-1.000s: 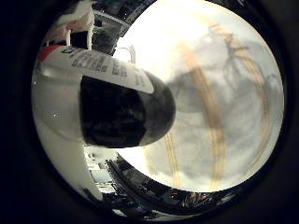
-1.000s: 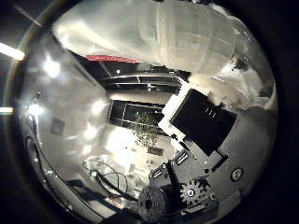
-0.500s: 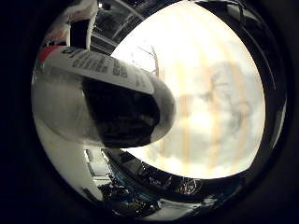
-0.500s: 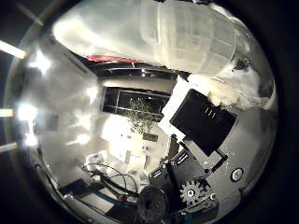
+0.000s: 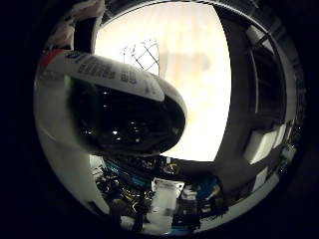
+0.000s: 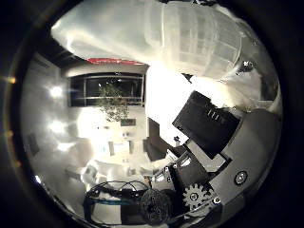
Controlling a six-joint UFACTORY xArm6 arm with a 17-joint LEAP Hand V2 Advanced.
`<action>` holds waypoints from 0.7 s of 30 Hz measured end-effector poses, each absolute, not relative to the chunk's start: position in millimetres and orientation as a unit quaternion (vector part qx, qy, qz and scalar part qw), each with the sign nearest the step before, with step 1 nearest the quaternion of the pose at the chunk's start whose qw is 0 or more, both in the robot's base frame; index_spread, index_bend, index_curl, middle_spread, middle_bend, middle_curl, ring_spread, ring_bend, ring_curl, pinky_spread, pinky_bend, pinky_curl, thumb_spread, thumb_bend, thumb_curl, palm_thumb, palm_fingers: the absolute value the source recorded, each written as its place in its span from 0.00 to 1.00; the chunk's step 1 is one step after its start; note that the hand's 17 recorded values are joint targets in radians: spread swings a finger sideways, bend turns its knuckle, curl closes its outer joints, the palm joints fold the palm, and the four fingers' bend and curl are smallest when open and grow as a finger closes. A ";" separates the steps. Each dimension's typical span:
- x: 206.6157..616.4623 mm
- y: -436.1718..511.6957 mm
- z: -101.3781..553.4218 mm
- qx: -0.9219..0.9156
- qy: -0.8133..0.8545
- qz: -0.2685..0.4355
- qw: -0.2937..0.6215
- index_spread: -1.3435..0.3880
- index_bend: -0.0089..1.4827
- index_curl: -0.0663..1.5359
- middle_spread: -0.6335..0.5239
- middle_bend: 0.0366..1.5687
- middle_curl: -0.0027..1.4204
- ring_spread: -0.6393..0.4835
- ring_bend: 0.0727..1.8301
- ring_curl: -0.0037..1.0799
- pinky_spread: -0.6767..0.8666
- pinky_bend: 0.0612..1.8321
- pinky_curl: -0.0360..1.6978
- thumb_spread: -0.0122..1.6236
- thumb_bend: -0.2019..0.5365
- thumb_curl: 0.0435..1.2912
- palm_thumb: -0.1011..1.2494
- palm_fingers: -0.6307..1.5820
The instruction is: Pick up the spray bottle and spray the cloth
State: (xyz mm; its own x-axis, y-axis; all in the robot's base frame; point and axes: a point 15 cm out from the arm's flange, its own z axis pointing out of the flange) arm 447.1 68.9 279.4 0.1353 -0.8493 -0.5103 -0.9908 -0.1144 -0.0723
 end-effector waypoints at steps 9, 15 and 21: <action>451.0 113.2 285.2 -0.783 0.609 0.098 0.080 0.67 0.80 0.47 0.49 0.86 0.40 0.43 0.80 0.53 0.33 0.53 0.80 0.56 0.26 0.60 0.90 0.83; 463.7 133.2 293.6 -0.818 0.575 0.036 -0.009 0.67 0.80 0.47 0.49 0.86 0.41 0.43 0.80 0.53 0.33 0.53 0.80 0.56 0.26 0.61 0.89 0.83; 460.1 164.3 289.1 -0.842 0.533 0.017 -0.076 0.67 0.80 0.47 0.49 0.86 0.41 0.43 0.80 0.53 0.33 0.53 0.80 0.56 0.26 0.61 0.89 0.83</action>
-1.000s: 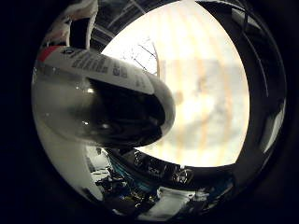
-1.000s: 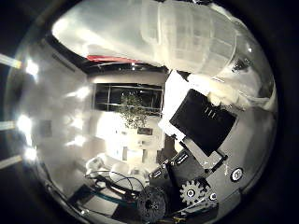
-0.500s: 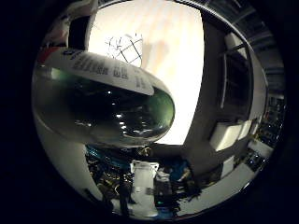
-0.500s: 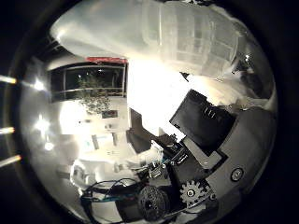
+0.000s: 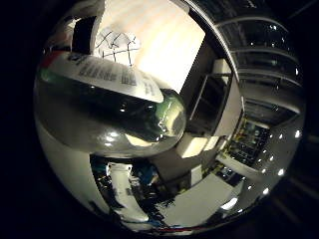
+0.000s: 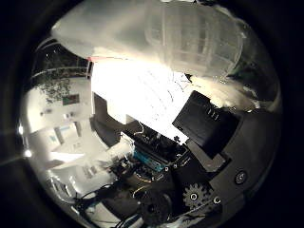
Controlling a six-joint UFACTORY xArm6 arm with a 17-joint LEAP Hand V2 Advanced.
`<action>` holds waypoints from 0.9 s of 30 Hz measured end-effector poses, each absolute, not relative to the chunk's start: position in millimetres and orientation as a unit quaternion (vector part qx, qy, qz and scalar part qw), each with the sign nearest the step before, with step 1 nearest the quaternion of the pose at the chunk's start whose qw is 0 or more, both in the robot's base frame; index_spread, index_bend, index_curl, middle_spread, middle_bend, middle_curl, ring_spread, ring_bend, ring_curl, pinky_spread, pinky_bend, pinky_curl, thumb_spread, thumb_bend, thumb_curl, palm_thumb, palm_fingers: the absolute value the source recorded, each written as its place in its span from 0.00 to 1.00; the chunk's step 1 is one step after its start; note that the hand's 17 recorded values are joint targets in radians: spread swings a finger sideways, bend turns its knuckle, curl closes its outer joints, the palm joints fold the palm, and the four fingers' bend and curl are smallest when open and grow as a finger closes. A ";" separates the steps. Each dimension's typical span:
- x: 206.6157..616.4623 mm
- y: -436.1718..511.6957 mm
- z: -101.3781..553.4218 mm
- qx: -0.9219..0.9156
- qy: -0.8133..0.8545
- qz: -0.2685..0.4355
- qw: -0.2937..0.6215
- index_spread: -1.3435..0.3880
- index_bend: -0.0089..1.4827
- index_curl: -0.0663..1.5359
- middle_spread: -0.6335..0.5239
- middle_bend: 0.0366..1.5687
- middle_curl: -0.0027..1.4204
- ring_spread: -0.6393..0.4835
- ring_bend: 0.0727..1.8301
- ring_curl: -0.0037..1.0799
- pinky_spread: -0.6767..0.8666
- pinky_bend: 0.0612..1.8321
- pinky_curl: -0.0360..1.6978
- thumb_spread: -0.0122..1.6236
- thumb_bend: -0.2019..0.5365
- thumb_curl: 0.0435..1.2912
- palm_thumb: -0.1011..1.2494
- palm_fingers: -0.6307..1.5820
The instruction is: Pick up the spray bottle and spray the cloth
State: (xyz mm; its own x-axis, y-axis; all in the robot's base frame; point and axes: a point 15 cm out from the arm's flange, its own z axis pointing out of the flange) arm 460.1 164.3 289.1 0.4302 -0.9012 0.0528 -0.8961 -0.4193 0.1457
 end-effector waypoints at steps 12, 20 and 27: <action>449.3 212.7 238.7 0.861 -0.479 0.002 0.168 0.67 0.81 0.47 0.49 0.86 0.41 0.43 0.80 0.53 0.32 0.52 0.81 0.56 0.25 0.62 0.88 0.83; 446.0 220.9 203.0 0.861 -0.465 0.000 0.208 0.67 0.81 0.47 0.49 0.86 0.41 0.43 0.80 0.53 0.32 0.52 0.81 0.56 0.26 0.62 0.88 0.83; 445.7 218.9 184.2 0.857 -0.465 -0.007 0.221 0.67 0.81 0.47 0.49 0.86 0.41 0.43 0.80 0.53 0.32 0.52 0.81 0.56 0.26 0.62 0.88 0.83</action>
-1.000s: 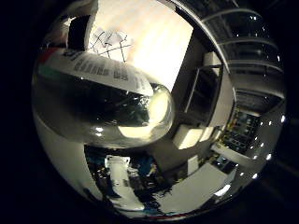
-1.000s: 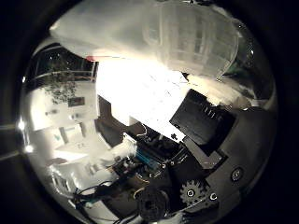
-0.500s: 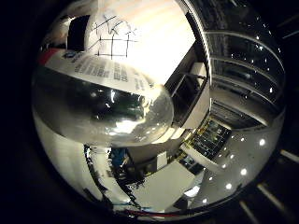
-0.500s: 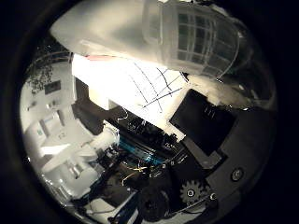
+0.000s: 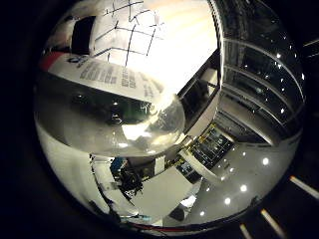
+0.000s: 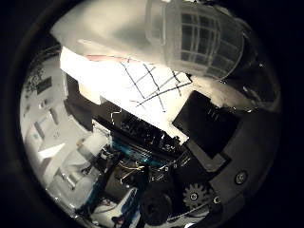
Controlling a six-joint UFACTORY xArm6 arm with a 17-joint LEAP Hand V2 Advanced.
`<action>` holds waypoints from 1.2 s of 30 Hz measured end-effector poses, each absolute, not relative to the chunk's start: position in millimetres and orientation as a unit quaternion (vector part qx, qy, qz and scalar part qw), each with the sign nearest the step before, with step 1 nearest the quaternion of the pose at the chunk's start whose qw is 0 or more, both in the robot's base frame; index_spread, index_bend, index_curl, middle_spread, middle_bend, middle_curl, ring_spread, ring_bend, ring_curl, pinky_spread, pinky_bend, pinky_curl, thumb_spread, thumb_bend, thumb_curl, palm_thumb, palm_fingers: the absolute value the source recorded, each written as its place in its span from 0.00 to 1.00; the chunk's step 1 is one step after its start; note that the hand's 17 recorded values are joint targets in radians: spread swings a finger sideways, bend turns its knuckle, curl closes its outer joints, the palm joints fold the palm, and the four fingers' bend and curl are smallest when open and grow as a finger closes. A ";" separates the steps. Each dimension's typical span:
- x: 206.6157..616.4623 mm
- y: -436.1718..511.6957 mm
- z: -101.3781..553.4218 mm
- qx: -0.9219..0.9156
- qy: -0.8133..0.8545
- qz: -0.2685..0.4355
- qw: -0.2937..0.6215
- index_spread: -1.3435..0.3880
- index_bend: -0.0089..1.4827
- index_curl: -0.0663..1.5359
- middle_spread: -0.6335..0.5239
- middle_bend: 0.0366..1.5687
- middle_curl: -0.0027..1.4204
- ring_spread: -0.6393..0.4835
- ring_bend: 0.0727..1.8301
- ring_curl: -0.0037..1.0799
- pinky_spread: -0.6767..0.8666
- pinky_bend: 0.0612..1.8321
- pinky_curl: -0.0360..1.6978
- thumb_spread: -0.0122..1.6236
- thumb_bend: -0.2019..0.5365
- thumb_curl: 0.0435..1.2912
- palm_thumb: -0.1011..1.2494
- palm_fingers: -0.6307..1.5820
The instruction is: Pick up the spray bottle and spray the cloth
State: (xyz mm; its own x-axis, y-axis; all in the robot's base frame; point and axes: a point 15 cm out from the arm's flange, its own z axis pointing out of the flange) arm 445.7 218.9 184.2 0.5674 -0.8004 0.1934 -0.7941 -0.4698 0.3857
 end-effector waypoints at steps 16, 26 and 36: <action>462.6 206.8 206.8 0.852 -0.486 -0.007 0.194 0.67 0.80 0.48 0.49 0.86 0.41 0.43 0.80 0.53 0.32 0.52 0.82 0.56 0.26 0.63 0.87 0.83; 465.6 245.1 261.5 0.862 -0.496 -0.027 0.102 0.67 0.80 0.48 0.49 0.86 0.41 0.43 0.80 0.53 0.32 0.52 0.82 0.56 0.25 0.63 0.87 0.83; 448.0 320.8 300.8 0.854 -0.496 -0.152 -0.047 0.67 0.80 0.49 0.49 0.86 0.41 0.43 0.80 0.53 0.32 0.52 0.82 0.56 0.26 0.63 0.87 0.83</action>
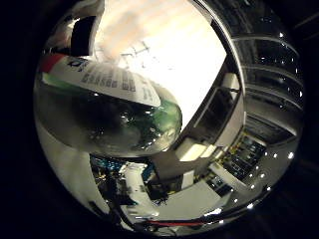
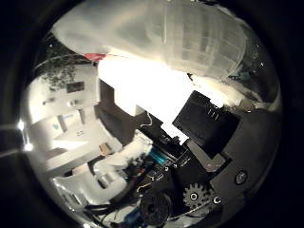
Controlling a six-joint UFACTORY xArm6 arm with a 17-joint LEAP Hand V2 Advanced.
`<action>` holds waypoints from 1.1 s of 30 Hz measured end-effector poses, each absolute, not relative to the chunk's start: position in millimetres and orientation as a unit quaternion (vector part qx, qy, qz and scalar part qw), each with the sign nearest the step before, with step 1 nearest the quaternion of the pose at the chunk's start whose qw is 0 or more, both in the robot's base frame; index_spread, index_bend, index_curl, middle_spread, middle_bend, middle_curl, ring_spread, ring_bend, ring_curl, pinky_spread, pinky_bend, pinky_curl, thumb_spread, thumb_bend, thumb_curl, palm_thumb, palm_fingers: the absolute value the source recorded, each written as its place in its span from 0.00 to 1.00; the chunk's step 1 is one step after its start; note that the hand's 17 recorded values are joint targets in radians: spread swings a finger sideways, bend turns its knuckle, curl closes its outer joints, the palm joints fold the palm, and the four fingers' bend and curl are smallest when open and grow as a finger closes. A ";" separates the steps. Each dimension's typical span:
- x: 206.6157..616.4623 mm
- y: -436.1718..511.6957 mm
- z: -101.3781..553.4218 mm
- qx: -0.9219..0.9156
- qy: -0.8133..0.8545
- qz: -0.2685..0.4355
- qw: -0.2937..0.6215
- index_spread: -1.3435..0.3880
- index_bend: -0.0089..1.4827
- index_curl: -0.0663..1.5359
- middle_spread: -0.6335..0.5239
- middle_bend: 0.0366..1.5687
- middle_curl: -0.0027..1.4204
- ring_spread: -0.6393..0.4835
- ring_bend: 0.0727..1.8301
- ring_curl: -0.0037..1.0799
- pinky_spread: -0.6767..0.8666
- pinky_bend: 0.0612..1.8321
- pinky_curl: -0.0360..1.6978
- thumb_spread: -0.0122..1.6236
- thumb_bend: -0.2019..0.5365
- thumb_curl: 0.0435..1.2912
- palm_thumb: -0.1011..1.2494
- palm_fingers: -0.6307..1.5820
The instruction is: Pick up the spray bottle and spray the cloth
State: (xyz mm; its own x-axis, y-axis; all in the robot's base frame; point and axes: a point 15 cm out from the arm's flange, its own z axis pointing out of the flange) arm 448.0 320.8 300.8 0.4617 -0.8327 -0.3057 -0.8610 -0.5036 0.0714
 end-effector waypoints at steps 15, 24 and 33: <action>465.9 413.2 344.8 -0.797 0.403 0.324 0.313 0.67 0.79 0.49 0.49 0.86 0.41 0.43 0.80 0.53 0.32 0.52 0.82 0.57 0.26 0.63 0.89 0.83; 460.4 425.6 277.5 -0.755 0.358 0.396 0.382 0.67 0.79 0.48 0.49 0.86 0.41 0.43 0.80 0.53 0.32 0.52 0.81 0.56 0.26 0.64 0.88 0.83; 444.8 447.1 219.0 -0.727 0.344 0.451 0.387 0.67 0.79 0.49 0.50 0.86 0.41 0.43 0.80 0.53 0.32 0.52 0.80 0.55 0.25 0.64 0.87 0.83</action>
State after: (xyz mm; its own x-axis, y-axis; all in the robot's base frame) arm 444.8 447.1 219.0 0.3565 -0.1508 -0.9221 -0.8487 -0.4650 -0.2521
